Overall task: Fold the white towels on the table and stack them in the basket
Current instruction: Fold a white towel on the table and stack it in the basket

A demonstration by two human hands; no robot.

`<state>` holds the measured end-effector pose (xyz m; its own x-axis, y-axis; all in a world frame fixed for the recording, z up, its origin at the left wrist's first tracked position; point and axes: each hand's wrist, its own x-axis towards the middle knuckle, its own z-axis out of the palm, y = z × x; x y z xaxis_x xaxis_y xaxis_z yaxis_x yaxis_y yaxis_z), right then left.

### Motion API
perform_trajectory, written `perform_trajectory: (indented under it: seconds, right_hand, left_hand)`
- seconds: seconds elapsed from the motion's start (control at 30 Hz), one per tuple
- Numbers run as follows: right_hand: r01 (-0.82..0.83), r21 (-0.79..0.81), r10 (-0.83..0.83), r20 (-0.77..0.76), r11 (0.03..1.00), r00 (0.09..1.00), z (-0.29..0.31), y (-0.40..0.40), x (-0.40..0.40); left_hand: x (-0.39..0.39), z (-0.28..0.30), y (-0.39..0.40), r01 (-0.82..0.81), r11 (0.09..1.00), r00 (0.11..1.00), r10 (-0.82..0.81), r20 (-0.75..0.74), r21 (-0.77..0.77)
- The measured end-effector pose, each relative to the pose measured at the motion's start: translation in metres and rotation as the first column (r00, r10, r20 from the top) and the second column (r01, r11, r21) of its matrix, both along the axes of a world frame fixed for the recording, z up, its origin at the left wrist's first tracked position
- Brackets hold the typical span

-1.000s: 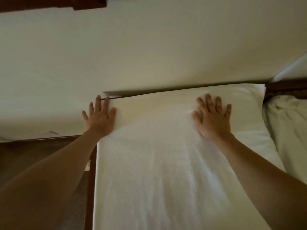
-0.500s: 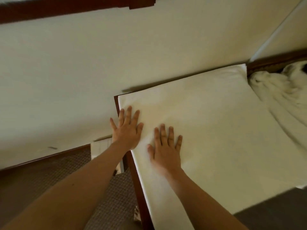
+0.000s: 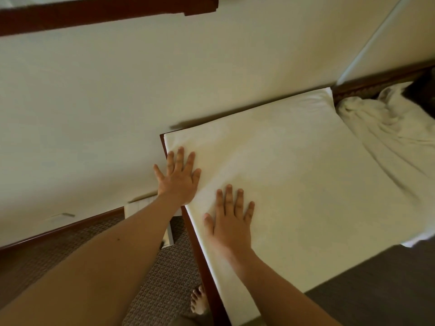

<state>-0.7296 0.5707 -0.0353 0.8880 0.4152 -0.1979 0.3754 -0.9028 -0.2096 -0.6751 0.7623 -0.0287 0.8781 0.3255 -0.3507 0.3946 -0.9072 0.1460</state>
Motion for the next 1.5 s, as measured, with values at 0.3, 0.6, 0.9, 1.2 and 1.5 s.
perform_trajectory:
  seconds: [0.3,0.6,0.9,1.2,1.5]
  right_hand:
    - [-0.045,0.065,0.036,0.134,0.997,0.990,0.030,0.007,-0.050]
    - [-0.134,0.032,0.132,0.043,0.990,0.990,0.044,0.020,-0.077]
    - [0.256,0.339,-0.054,-0.505,0.905,0.862,0.085,0.037,-0.066]
    - [0.423,0.543,-0.082,-0.542,0.726,0.836,0.123,0.024,-0.037]
    - [0.498,0.703,-0.185,-0.476,0.507,0.860,0.152,-0.055,0.036]
  left_hand:
    - [-0.016,0.016,-0.003,-0.491,0.767,0.773,0.602,0.200,-0.413]
    - [-0.016,0.031,0.016,-0.622,0.565,0.681,0.732,-0.018,-0.542]
    - [-0.051,0.063,0.041,-0.605,0.482,0.562,0.822,0.090,-0.634]
    - [-0.017,0.125,0.008,-0.482,0.498,0.479,0.838,0.259,-0.720]
    - [0.062,0.155,-0.068,-0.353,0.604,0.622,0.722,0.303,-0.715]
